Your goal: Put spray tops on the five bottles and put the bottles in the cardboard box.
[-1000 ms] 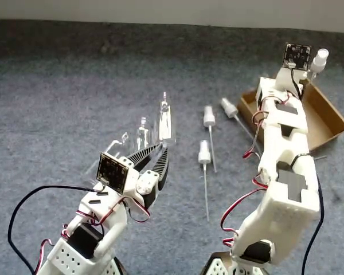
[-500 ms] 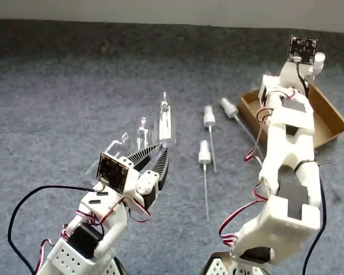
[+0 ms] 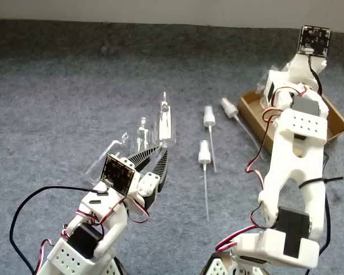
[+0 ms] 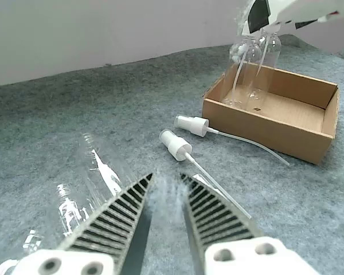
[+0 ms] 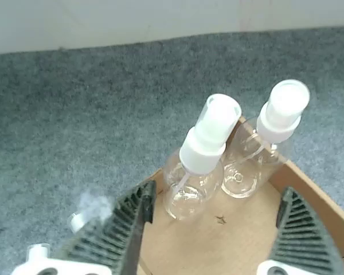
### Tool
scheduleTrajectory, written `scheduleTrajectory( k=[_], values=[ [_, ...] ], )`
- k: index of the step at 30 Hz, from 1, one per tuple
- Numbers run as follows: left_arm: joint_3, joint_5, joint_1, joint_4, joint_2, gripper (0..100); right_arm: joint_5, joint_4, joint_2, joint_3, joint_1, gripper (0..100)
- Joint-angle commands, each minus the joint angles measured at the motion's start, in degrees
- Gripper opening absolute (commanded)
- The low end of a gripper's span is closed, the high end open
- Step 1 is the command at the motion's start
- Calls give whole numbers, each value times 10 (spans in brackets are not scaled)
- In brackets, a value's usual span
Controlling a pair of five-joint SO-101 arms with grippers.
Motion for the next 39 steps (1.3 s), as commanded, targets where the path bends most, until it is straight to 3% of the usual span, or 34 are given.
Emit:
scheduleTrajectory(
  k=[1, 4, 10, 20, 30, 39],
  values=[
    [2, -11, -8, 1, -7, 5, 7, 32, -82, -32, 17, 293],
    [-12, -11, -34, 4, -7, 5, 7, 95, -132, -32, 14, 293],
    [-44, -8, -157, 1, -7, 5, 7, 200, -227, -30, -20, 293],
    [-68, -8, -301, 0, -7, 5, 3, 355, -278, -30, -215, 293],
    [-68, -8, -311, 0, -7, 5, 2, 355, -160, -33, -318, 293],
    [-64, -8, -310, 0, -7, 5, 2, 306, 0, -36, -327, 293]
  ],
)
